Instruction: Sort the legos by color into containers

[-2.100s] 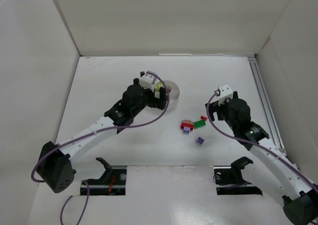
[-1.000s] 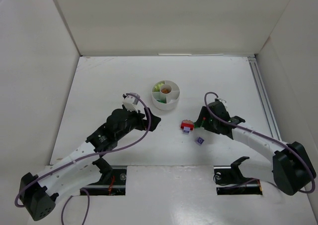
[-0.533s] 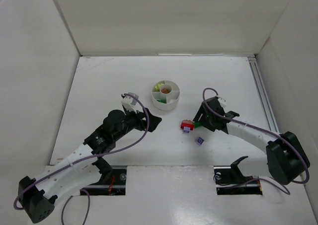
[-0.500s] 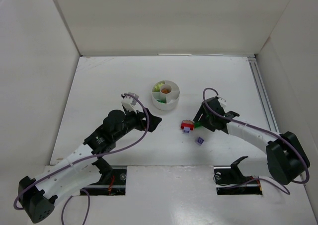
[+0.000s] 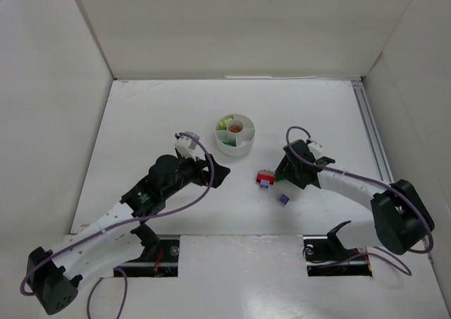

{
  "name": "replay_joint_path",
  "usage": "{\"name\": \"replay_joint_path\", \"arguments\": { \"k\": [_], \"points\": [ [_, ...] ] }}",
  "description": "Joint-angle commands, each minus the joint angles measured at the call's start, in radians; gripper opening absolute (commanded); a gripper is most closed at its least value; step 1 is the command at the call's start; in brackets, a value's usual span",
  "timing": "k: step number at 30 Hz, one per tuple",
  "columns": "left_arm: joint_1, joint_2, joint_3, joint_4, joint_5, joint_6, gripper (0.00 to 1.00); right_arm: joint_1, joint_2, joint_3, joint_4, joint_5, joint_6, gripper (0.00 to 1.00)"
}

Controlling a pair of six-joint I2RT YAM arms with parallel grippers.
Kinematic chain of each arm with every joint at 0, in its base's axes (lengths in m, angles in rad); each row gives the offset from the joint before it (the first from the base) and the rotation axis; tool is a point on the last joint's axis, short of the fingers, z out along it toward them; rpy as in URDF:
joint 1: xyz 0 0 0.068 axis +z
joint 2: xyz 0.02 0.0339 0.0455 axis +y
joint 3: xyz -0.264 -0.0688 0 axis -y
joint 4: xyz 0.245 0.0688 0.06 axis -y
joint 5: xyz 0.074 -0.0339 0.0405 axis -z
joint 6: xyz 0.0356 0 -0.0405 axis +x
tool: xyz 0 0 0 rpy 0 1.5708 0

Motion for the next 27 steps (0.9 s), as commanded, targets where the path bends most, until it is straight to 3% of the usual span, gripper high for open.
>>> {"name": "replay_joint_path", "arguments": {
  "k": [1, 14, 16, 21, 27],
  "points": [
    [-0.003, 0.008, 0.0, 0.039, 0.02, 0.019, 1.0, 0.012, 0.047, 0.049, 0.0, 0.027, 0.012, 0.72],
    [-0.003, 0.008, -0.009, 0.039, -0.009, 0.019, 1.0, 0.003, 0.206, 0.176, -0.071, 0.029, -0.019, 0.7],
    [-0.003, 0.008, -0.009, 0.039, -0.018, 0.019, 1.0, 0.003, 0.217, 0.187, -0.083, 0.041, -0.019, 0.63],
    [-0.003, 0.008, -0.009, 0.039, -0.018, 0.019, 1.0, 0.003, 0.26, 0.222, -0.144, 0.09, -0.019, 0.59],
    [-0.003, 0.008, -0.009, 0.029, -0.027, 0.019, 1.0, 0.003, 0.307, 0.265, -0.164, 0.119, -0.072, 0.4]
  ]
}}
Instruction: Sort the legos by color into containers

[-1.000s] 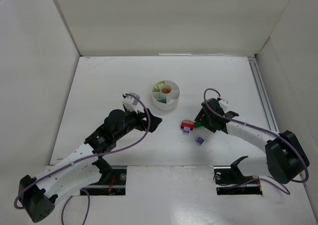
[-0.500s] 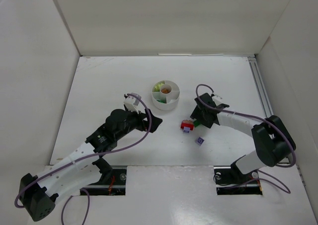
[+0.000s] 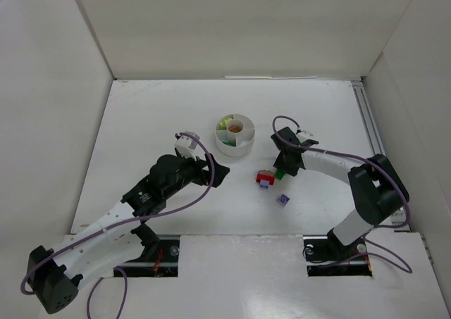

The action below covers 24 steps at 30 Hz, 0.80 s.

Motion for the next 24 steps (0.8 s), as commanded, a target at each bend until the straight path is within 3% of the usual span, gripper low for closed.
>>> {"name": "replay_joint_path", "arguments": {
  "k": [1, 4, 8, 13, 14, 18, 22, 24],
  "points": [
    [-0.003, -0.008, -0.007, 0.03, -0.017, 0.013, 1.0, 0.001, 0.034, 0.036, -0.062, 0.043, -0.053, 0.38],
    [-0.003, -0.008, -0.007, 0.03, -0.017, 0.013, 1.0, 0.001, 0.048, 0.059, -0.071, 0.043, -0.11, 0.3],
    [-0.003, -0.008, -0.007, 0.03, -0.026, 0.004, 1.0, 0.024, 0.016, 0.079, 0.018, 0.052, -0.278, 0.27],
    [-0.003, 0.01, 0.062, -0.004, -0.077, -0.017, 1.0, 0.056, -0.092, 0.059, 0.297, -0.044, -0.621, 0.27],
    [-0.003, 0.036, 0.076, -0.013, -0.077, -0.018, 1.0, 0.056, -0.14, 0.03, 0.4, -0.073, -0.764, 0.29],
    [0.009, 0.102, 0.152, -0.022, -0.065, -0.027, 1.0, 0.103, -0.26, 0.019, 0.47, -0.112, -1.072, 0.29],
    [0.055, 0.157, 0.212, -0.013, 0.029, -0.018, 1.0, 0.113, -0.401, -0.025, 0.542, -0.361, -1.401, 0.31],
    [0.064, 0.179, 0.24, 0.013, 0.124, -0.018, 1.0, 0.122, -0.448, -0.036, 0.543, -0.536, -1.458, 0.31]
  ]
}}
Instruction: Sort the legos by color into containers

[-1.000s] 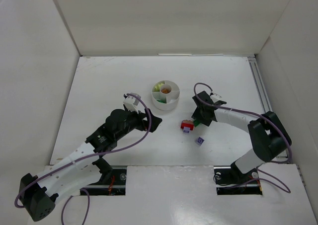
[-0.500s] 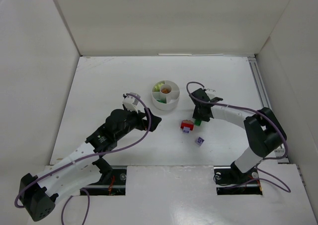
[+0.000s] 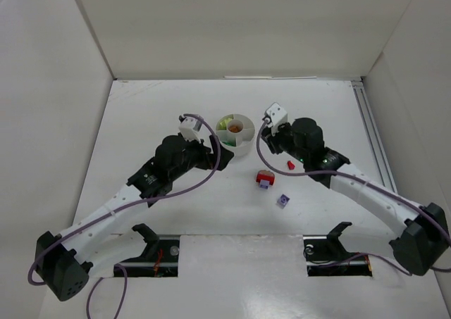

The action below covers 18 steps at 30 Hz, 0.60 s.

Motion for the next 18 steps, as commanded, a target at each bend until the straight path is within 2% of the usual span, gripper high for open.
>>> {"name": "replay_joint_path", "arguments": {
  "k": [1, 6, 9, 12, 18],
  "points": [
    [0.029, 0.012, 0.063, 0.068, 0.142, -0.002, 1.0, 0.016, -0.087, -0.035, 0.098, -0.315, -0.327, 0.31],
    [0.029, 0.044, 0.095, 0.166, 0.304, -0.011, 1.0, 0.027, -0.098, -0.026, 0.068, -0.605, -0.385, 0.31],
    [0.029, 0.062, 0.095, 0.207, 0.367, -0.023, 0.97, 0.076, -0.098, 0.001, -0.004, -0.629, -0.442, 0.31],
    [0.029, 0.072, 0.095, 0.23, 0.368, -0.032, 0.94, 0.085, -0.098, 0.014, -0.029, -0.638, -0.477, 0.31],
    [0.029, 0.095, 0.086, 0.254, 0.398, -0.023, 0.78, 0.085, -0.109, 0.042, -0.038, -0.659, -0.496, 0.31]
  ]
}}
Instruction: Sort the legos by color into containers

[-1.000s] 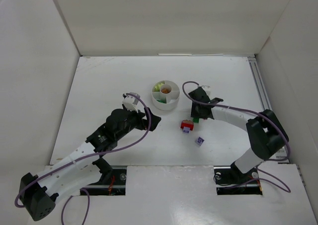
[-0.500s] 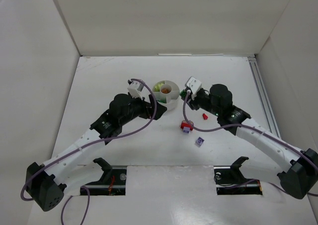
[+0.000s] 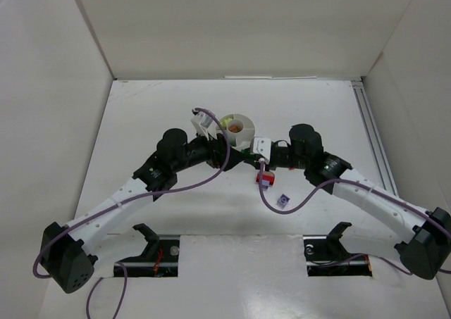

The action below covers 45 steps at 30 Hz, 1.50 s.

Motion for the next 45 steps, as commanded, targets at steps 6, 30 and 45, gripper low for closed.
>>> {"name": "replay_joint_path", "arguments": {
  "k": [6, 30, 45],
  "points": [
    [-0.056, 0.062, 0.062, 0.052, 0.027, 0.026, 0.62, 0.002, -0.028, 0.067, 0.008, -0.066, -0.051, 0.31],
    [-0.056, 0.062, 0.075, 0.032, -0.03, 0.035, 0.22, 0.012, -0.04, 0.09, 0.008, -0.056, -0.042, 0.3],
    [-0.056, 0.053, 0.119, -0.017, -0.056, 0.026, 0.0, 0.021, -0.061, 0.062, 0.112, 0.127, 0.021, 0.6]
  ]
}}
